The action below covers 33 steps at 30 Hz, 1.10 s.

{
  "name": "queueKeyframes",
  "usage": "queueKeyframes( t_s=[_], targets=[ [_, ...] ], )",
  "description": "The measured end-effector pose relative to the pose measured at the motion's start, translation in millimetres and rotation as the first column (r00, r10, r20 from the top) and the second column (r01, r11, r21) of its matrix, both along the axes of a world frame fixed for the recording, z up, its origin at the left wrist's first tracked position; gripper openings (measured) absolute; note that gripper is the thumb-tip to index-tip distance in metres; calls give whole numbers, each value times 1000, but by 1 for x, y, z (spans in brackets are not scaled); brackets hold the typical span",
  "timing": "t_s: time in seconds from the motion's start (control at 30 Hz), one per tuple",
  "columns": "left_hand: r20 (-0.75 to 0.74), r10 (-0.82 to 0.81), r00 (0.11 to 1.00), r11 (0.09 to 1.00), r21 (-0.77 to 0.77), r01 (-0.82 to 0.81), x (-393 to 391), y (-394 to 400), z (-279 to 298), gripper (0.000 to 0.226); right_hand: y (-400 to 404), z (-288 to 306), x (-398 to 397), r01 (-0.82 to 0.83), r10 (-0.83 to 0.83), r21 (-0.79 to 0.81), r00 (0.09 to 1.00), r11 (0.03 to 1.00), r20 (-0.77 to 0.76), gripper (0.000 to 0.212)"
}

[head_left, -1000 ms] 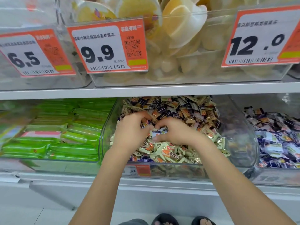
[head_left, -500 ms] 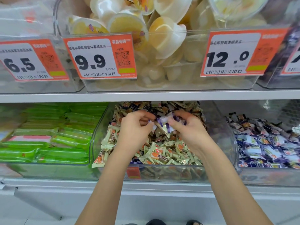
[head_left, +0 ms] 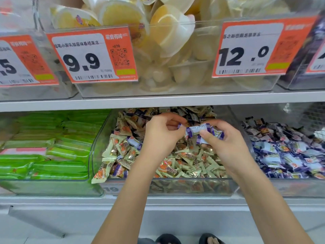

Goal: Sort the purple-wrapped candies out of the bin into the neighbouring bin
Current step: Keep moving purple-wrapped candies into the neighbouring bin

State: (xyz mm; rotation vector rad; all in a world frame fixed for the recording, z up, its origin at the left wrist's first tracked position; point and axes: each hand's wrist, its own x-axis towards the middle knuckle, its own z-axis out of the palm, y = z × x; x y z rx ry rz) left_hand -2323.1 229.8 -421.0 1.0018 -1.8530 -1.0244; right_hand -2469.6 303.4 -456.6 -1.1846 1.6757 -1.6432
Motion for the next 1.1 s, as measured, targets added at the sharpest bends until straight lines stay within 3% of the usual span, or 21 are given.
queueKeyframes(
  t_s=[0.13, 0.2, 0.3, 0.4, 0.53, 0.6, 0.63, 0.7, 0.73, 0.83, 0.93, 1.1],
  targets=[
    [-99, -155, 983, 986, 41, 159, -19, 24, 3, 17, 39, 37, -34, 181, -199, -89, 939, 979, -280, 13],
    [-144, -218, 965, 972, 55, 227, -32, 37, 5, 19, 59, 42, -55, 275, -302, -127, 893, 953, -334, 15],
    [-173, -272, 946, 957, 52, 285, -52, 52, 4, 21, 80, 30, -84, 349, -356, -77, 888, 934, -291, 24],
    [-188, -276, 943, 956, 43, 289, -70, 59, 0, 20, 86, 17, -109, 339, -325, 100, 936, 935, -135, 26],
    [-146, -339, 929, 940, -15, 341, -93, 66, -3, 17, 91, 15, -127, 311, -283, 166, 944, 936, -170, 31],
    [-24, -409, 912, 909, -95, 405, -106, 70, -6, 21, 94, 14, -131, 303, -274, 184, 947, 935, -168, 32],
    [110, -442, 890, 876, -162, 455, -110, 71, -9, 30, 95, 13, -132, 302, -273, 183, 947, 936, -167, 33],
    [378, -476, 794, 788, -219, 576, -112, 72, -13, 44, 97, 15, -132, 315, -291, 146, 943, 938, -164, 32],
    [432, -481, 763, 771, -206, 603, -109, 71, -14, 48, 97, 17, -132, 328, -309, 121, 939, 937, -152, 31],
    [408, -412, 815, 824, -215, 524, -86, 66, -12, 51, 95, 22, -123, 359, -344, 66, 923, 931, -171, 29],
    [389, -214, 896, 913, -248, 326, -48, 55, -4, 33, 83, 30, -100, 330, -318, -7, 904, 944, -287, 23],
    [482, 80, 873, 961, -269, 60, 33, 40, -11, 18, 44, 39, -34, 21, -28, -22, 929, 1000, -369, 16]
  ],
)
